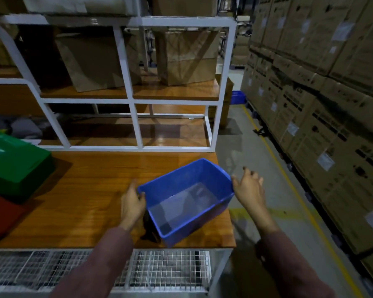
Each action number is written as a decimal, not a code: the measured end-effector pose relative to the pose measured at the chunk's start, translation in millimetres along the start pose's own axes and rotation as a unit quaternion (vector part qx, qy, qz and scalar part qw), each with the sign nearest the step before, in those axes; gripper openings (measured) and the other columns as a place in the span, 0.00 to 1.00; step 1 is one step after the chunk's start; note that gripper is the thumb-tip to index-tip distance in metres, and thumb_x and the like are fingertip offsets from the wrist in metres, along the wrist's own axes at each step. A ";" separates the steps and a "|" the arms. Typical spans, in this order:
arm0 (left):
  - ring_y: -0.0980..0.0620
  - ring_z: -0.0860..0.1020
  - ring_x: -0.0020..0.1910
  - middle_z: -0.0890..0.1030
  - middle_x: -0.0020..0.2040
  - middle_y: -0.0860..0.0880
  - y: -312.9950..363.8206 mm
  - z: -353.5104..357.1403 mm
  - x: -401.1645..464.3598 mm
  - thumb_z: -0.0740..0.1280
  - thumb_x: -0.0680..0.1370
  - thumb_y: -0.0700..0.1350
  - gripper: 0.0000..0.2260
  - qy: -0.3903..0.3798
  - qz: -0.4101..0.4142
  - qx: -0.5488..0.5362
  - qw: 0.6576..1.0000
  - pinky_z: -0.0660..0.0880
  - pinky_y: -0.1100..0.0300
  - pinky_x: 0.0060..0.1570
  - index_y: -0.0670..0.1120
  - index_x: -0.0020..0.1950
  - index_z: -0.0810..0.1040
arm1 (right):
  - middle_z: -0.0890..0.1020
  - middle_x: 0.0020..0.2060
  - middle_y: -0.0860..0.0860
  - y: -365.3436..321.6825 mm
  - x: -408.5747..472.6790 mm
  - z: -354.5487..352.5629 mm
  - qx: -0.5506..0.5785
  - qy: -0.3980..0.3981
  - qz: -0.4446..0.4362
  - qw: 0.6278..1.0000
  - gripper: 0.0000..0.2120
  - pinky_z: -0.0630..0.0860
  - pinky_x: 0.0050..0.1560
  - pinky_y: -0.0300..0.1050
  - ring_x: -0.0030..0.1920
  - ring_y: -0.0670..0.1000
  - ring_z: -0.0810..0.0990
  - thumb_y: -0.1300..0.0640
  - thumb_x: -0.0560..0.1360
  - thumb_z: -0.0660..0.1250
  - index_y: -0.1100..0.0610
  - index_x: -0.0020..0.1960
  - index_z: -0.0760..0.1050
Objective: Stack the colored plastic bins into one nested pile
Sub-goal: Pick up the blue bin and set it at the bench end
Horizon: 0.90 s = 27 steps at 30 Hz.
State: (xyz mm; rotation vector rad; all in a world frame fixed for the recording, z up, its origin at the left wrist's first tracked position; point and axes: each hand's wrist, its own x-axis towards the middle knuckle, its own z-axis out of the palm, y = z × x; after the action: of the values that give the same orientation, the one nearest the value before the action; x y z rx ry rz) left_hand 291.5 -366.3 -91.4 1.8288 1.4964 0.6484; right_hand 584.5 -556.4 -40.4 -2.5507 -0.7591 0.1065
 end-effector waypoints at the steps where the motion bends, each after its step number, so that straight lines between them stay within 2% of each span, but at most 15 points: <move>1: 0.32 0.83 0.59 0.85 0.59 0.33 -4.5 -2.6 3.1 0.69 0.83 0.45 0.30 0.019 -0.003 -0.005 1.000 0.77 0.46 0.54 0.42 0.83 0.65 | 0.76 0.67 0.68 0.2 13.3 3.9 0.000 -0.026 -0.004 1.000 0.28 0.72 0.66 0.61 0.68 0.70 0.74 0.46 0.84 0.60 0.61 0.78 0.66; 3: 0.32 0.84 0.58 0.86 0.58 0.35 -13.6 2.8 4.5 0.67 0.84 0.54 0.27 0.015 -0.001 -0.010 1.000 0.80 0.44 0.54 0.43 0.80 0.69 | 0.78 0.66 0.69 0.7 31.0 20.3 0.021 -0.079 -0.018 0.997 0.25 0.73 0.65 0.61 0.67 0.71 0.77 0.48 0.86 0.57 0.59 0.79 0.66; 4: 0.33 0.84 0.57 0.86 0.58 0.37 -17.2 9.0 3.5 0.66 0.84 0.55 0.24 -0.002 0.011 -0.009 1.000 0.80 0.44 0.52 0.45 0.78 0.71 | 0.79 0.65 0.69 2.9 35.4 30.1 0.035 -0.104 -0.021 0.994 0.24 0.74 0.64 0.60 0.66 0.70 0.78 0.48 0.87 0.55 0.58 0.78 0.67; 7: 0.33 0.85 0.49 0.87 0.52 0.36 -22.8 28.6 -0.2 0.61 0.87 0.48 0.21 -0.020 0.030 0.003 0.999 0.80 0.44 0.46 0.49 0.80 0.71 | 0.83 0.61 0.68 15.8 32.4 59.5 0.075 -0.138 -0.019 0.987 0.22 0.78 0.58 0.58 0.61 0.69 0.82 0.49 0.87 0.54 0.51 0.80 0.67; 10: 0.32 0.84 0.48 0.86 0.51 0.33 -22.8 33.6 3.1 0.60 0.87 0.47 0.22 -0.007 0.007 -0.017 1.000 0.77 0.46 0.45 0.53 0.82 0.69 | 0.85 0.56 0.68 26.3 8.4 68.8 0.127 -0.091 -0.002 0.988 0.23 0.78 0.53 0.57 0.57 0.70 0.84 0.51 0.87 0.58 0.49 0.82 0.66; 12: 0.35 0.83 0.46 0.87 0.50 0.37 -20.9 30.2 4.2 0.60 0.87 0.50 0.21 -0.023 -0.005 -0.034 0.999 0.78 0.45 0.46 0.55 0.82 0.69 | 0.85 0.57 0.68 33.8 -7.7 69.3 0.161 -0.059 0.016 0.985 0.23 0.78 0.55 0.57 0.58 0.70 0.83 0.53 0.86 0.60 0.50 0.81 0.69; 15: 0.49 0.79 0.39 0.84 0.48 0.49 -21.3 27.2 4.1 0.60 0.87 0.53 0.21 -0.050 0.000 -0.053 0.997 0.80 0.42 0.50 0.60 0.82 0.69 | 0.83 0.65 0.64 45.5 -25.3 68.2 0.227 -0.035 0.052 0.972 0.22 0.77 0.60 0.50 0.66 0.66 0.81 0.54 0.85 0.63 0.53 0.78 0.73; 16: 0.48 0.81 0.43 0.85 0.51 0.50 -21.9 27.5 4.3 0.60 0.87 0.53 0.21 -0.054 0.004 -0.061 0.997 0.80 0.43 0.52 0.60 0.81 0.69 | 0.83 0.67 0.62 47.6 -30.2 66.5 0.246 -0.028 0.055 0.967 0.22 0.75 0.59 0.45 0.67 0.63 0.81 0.54 0.85 0.63 0.55 0.78 0.73; 18: 0.40 0.83 0.58 0.85 0.65 0.47 -22.4 28.7 2.2 0.61 0.87 0.54 0.21 -0.056 0.011 -0.079 0.995 0.79 0.46 0.54 0.61 0.81 0.70 | 0.83 0.67 0.60 50.5 -40.2 63.5 0.278 -0.016 0.053 0.959 0.21 0.70 0.53 0.33 0.66 0.58 0.82 0.56 0.85 0.64 0.58 0.77 0.73; 19: 0.39 0.83 0.62 0.84 0.69 0.46 -23.1 30.0 1.2 0.61 0.87 0.54 0.21 -0.056 0.016 -0.084 0.995 0.79 0.47 0.54 0.62 0.81 0.70 | 0.83 0.67 0.60 51.2 -43.7 61.6 0.285 -0.013 0.050 0.957 0.22 0.69 0.50 0.30 0.64 0.54 0.82 0.56 0.85 0.64 0.58 0.78 0.73; 21: 0.43 0.82 0.60 0.83 0.70 0.45 -23.1 32.7 -1.2 0.61 0.87 0.53 0.21 -0.054 0.019 -0.096 0.994 0.79 0.47 0.54 0.61 0.81 0.70 | 0.83 0.67 0.58 53.9 -47.2 60.3 0.287 -0.010 0.044 0.957 0.22 0.70 0.51 0.34 0.60 0.49 0.80 0.54 0.85 0.63 0.57 0.78 0.72; 23: 0.50 0.80 0.56 0.83 0.69 0.45 -21.7 35.2 -3.3 0.61 0.87 0.53 0.21 -0.049 0.022 -0.102 0.993 0.78 0.49 0.52 0.60 0.81 0.70 | 0.83 0.67 0.59 57.8 -47.4 60.1 0.280 -0.008 0.047 0.959 0.22 0.72 0.55 0.40 0.63 0.54 0.82 0.53 0.86 0.63 0.56 0.78 0.72; 25: 0.50 0.79 0.54 0.84 0.68 0.45 -20.8 38.7 -6.2 0.61 0.87 0.54 0.21 -0.052 0.023 -0.101 0.993 0.78 0.51 0.50 0.61 0.81 0.70 | 0.83 0.67 0.59 64.0 -46.2 60.4 0.276 -0.004 0.048 0.960 0.22 0.76 0.58 0.46 0.66 0.60 0.82 0.52 0.85 0.63 0.56 0.78 0.72; 27: 0.51 0.80 0.53 0.84 0.67 0.48 -20.0 41.6 -12.5 0.60 0.87 0.54 0.21 -0.061 0.023 -0.108 0.992 0.77 0.54 0.45 0.62 0.81 0.68 | 0.82 0.69 0.58 72.3 -45.4 60.3 0.275 -0.002 0.048 0.960 0.23 0.78 0.63 0.50 0.68 0.60 0.81 0.51 0.85 0.63 0.55 0.78 0.72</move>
State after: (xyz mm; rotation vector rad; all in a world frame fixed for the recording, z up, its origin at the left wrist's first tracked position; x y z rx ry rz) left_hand 306.8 -384.2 -133.0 1.7089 1.2550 0.6802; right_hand 569.9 -608.5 -129.8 -2.0514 -0.5146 0.3095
